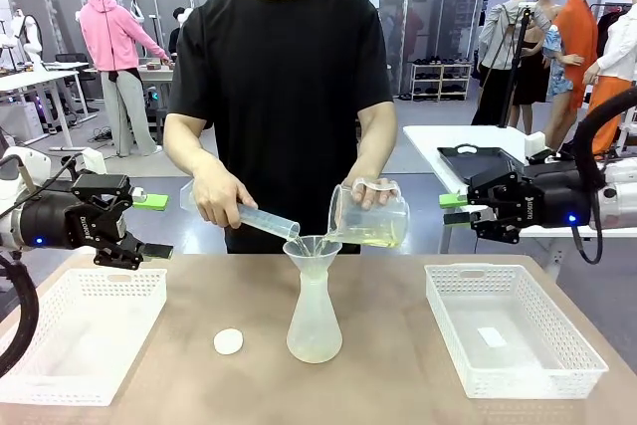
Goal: Prepare the solutions needed for the experiment.
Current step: Once the solution is in the Big flask , pick up the Plastic Funnel and place it back into the right Organizing basket.
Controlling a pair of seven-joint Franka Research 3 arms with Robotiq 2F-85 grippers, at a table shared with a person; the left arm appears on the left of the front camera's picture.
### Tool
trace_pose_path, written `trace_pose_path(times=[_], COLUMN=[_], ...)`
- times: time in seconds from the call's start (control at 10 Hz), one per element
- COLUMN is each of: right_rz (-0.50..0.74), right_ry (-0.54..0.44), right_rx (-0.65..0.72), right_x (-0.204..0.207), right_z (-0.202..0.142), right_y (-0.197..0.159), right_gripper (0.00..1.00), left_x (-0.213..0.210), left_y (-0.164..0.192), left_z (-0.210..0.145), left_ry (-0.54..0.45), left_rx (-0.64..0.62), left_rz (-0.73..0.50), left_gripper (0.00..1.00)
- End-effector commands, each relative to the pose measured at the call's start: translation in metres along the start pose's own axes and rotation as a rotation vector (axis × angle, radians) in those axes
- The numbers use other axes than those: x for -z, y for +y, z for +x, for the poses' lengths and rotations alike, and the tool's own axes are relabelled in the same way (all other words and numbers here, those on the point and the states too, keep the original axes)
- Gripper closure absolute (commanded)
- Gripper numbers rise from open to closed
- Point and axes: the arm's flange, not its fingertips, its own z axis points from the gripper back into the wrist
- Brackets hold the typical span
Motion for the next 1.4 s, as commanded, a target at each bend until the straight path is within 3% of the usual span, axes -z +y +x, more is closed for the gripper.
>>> trace_pose_path(times=[0.0,1.3], right_rz=[-0.004,-0.006], right_ry=[0.001,0.002], right_rx=[0.054,0.013], right_x=[-0.0005,0.0008], right_z=[0.0075,0.0018], right_y=[0.0053,-0.0009], right_gripper=[0.62,0.62], left_x=[0.0002,0.0002], left_y=[-0.001,-0.001], left_z=[0.0005,0.0005], left_ry=[0.001,0.001], left_rx=[0.001,0.001], left_rz=[-0.017,-0.017], left_gripper=[0.0,0.0])
